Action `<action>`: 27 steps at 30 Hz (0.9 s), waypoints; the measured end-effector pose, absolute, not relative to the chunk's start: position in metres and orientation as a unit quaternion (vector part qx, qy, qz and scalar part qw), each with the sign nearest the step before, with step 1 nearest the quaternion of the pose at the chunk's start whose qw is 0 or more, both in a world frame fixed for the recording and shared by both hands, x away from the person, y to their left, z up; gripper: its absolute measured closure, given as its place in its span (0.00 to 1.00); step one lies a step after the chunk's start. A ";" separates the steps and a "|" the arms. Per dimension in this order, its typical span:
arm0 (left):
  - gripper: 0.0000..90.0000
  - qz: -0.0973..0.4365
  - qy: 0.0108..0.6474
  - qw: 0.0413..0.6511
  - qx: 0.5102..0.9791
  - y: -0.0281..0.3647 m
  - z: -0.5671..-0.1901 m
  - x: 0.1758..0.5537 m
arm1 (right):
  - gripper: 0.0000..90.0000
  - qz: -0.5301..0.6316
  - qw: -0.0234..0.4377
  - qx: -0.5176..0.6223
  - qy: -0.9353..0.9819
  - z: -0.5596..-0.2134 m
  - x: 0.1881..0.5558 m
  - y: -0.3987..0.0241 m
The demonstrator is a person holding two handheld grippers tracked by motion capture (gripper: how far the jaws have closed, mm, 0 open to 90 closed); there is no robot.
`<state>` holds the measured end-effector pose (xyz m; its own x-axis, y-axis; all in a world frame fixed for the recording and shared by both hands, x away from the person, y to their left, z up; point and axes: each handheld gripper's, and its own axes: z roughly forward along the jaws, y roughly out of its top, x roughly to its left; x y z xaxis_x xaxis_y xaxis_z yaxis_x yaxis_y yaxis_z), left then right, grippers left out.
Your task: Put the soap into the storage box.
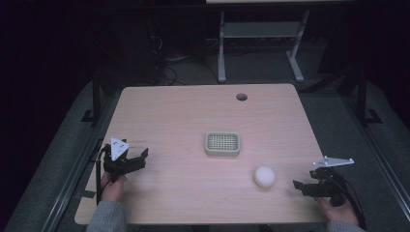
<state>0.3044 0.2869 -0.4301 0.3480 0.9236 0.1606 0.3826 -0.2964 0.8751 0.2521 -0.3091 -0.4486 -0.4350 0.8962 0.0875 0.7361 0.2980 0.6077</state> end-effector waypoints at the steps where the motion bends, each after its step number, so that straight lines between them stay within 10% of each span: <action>1: 0.16 0.351 0.451 0.386 0.725 0.287 -0.430 0.304 | 0.25 0.295 0.136 0.514 0.794 -0.449 0.252 -0.309; 27: 0.17 0.347 0.460 0.395 0.716 0.295 -0.428 0.303 | 0.23 0.267 0.099 0.473 0.833 -0.405 0.266 -0.285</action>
